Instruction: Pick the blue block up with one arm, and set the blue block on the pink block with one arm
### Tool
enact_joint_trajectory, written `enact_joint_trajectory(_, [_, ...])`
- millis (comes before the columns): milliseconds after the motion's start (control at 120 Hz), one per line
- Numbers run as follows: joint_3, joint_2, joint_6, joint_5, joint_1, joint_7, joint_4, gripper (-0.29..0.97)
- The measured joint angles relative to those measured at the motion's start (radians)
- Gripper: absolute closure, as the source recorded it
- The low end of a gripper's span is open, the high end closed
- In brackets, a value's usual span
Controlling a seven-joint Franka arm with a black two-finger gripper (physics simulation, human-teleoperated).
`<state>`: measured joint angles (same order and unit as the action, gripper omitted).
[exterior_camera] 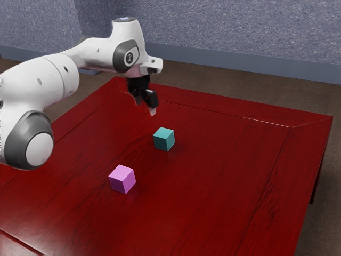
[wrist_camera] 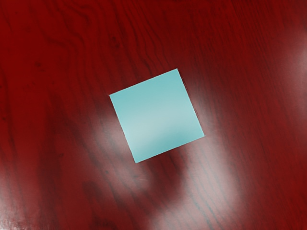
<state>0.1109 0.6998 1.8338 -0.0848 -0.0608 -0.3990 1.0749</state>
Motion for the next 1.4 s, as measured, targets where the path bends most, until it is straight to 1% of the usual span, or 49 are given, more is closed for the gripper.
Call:
enact_joint_trajectory(92, [-0.004,0.01,0.005,-0.021,-0.009,0.12,0.01,0.0])
enact_joint_trajectory(167, [-0.033,0.018,0.007,-0.034,-0.012,0.223,0.015,0.0])
enact_joint_trajectory(242, [-0.044,0.033,0.009,-0.04,-0.008,0.312,0.032,0.0])
enact_joint_trajectory(425, [-0.046,0.032,0.006,-0.038,-0.008,0.435,0.08,0.0])
enact_joint_trajectory(458, [-0.056,0.033,0.006,-0.038,0.018,0.448,0.081,0.0])
enact_joint_trajectory(508, [-0.112,0.061,0.005,-0.017,0.081,0.463,0.052,0.0])
enact_joint_trajectory(608, [-0.243,0.217,0.004,0.07,0.184,0.487,-0.174,0.0])
enact_joint_trajectory(658, [-0.269,0.255,0.008,0.1,0.211,0.49,-0.241,0.0])
enact_joint_trajectory(733, [-0.286,0.275,0.016,0.128,0.225,0.49,-0.273,0.0])
enact_joint_trajectory(783, [-0.307,0.288,0.02,0.134,0.228,0.489,-0.274,0.0])
enact_joint_trajectory(858, [-0.317,0.296,0.025,0.116,0.229,0.472,-0.26,0.0])
enact_joint_trajectory(1067, [-0.314,0.262,0.028,0.063,0.21,0.403,-0.192,0.01])
enact_joint_trajectory(1158, [-0.307,0.252,0.027,0.055,0.202,0.379,-0.163,0.0])
enact_joint_trajectory(1200, [-0.293,0.251,0.027,0.074,0.184,0.371,-0.151,0.0])
enact_joint_trajectory(1258, [-0.285,0.244,0.014,0.139,0.16,0.369,-0.145,0.0])
enact_joint_trajectory(1308, [-0.282,0.241,0.002,0.177,0.153,0.372,-0.138,0.0])
enact_joint_trajectory(1400, [-0.279,0.239,-0.013,0.21,0.15,0.382,-0.13,0.0])
